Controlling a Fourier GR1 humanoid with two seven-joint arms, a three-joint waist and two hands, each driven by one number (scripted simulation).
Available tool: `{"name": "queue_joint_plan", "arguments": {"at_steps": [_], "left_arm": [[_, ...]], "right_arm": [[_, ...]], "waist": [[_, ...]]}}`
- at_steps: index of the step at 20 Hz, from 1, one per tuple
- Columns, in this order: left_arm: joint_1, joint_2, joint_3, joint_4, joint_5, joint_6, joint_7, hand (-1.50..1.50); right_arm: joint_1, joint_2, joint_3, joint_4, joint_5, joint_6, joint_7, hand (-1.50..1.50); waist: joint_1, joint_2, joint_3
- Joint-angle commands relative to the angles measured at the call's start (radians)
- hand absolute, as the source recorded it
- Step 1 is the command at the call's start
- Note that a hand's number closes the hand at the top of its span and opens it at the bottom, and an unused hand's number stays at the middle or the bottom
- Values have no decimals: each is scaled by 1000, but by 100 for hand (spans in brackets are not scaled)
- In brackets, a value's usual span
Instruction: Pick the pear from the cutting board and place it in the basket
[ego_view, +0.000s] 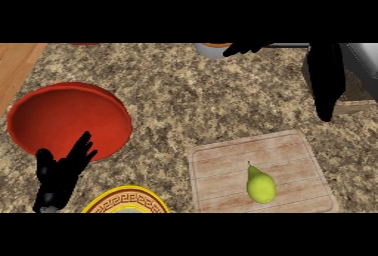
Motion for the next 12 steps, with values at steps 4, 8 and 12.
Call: {"name": "queue_joint_plan", "arguments": {"at_steps": [4,8,12], "left_arm": [[24,-26,-16,53,-23,5,51,0],[17,-61,-28,68,-32,11,59,0],[76,-6,-1,-10,-23,-20,77,0]], "right_arm": [[74,37,-20,4,67,33,-29,-150],[140,84,-14,-53,98,-16,-27,-150],[291,61,-25,-182,154,-41,-70,-150]], "waist": [[-4,9,-11],[-11,9,-11],[-13,5,-10]]}}
